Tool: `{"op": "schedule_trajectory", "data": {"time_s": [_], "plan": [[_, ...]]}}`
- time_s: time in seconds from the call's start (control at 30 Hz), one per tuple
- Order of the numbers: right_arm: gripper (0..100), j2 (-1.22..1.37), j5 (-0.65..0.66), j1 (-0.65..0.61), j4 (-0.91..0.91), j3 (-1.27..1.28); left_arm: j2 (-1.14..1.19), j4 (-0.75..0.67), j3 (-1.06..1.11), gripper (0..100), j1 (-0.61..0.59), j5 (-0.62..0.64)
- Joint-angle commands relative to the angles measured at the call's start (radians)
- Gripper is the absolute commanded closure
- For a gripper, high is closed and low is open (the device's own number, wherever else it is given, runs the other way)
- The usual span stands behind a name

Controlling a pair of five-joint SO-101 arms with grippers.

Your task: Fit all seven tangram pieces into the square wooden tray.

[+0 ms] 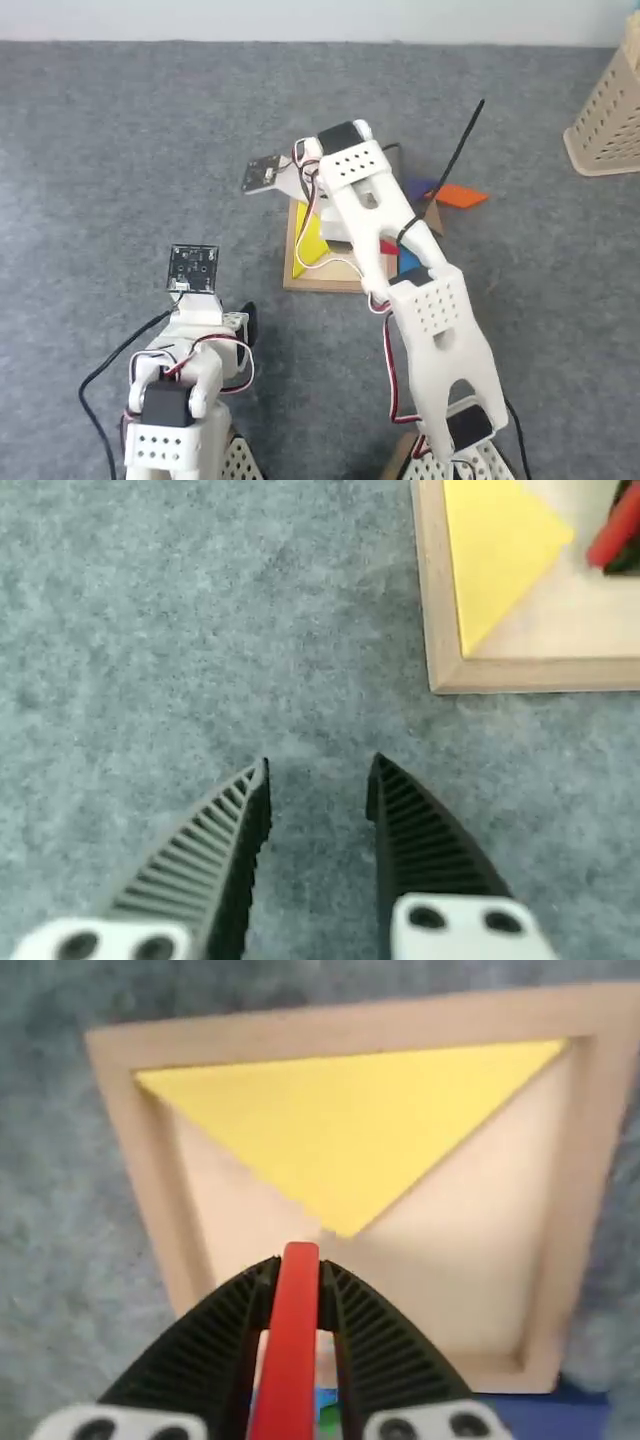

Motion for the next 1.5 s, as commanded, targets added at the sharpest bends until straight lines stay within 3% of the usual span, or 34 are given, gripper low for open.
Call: {"op": "schedule_trajectory", "data": {"time_s": [0.0, 0.2, 0.43, 0.6, 1.0, 1.13, 1.27, 1.47], "plan": [[97.5, 0.019, 0.02, 0.019, 0.002, -0.133, -0.02, -0.006, -0.002, 85, -0.006, 0.006], [83.8, 0.111, 0.021, 0.022, 0.01, -0.253, -0.02, -0.006, -0.002, 85, -0.006, 0.006], [82.9, 0.12, -0.003, 0.022, 0.041, -0.423, -0.02, -0.006, -0.002, 85, -0.006, 0.006], [82.9, 0.127, -0.126, 0.021, 0.038, -0.542, -0.02, -0.006, -0.002, 85, -0.006, 0.006], [85.2, 0.12, -0.578, 0.039, 0.053, -0.798, -0.02, -0.006, -0.002, 85, -0.006, 0.006], [99.2, 0.119, -0.718, 0.094, 0.054, -0.795, -0.02, -0.006, -0.002, 85, -0.006, 0.006], [99.5, 0.085, -0.878, 0.137, 0.058, -0.726, -0.02, -0.006, -0.002, 85, -0.006, 0.006], [99.1, -0.251, -0.879, 0.142, 0.051, -0.198, -0.02, -0.006, -0.002, 85, -0.006, 0.006]]}}
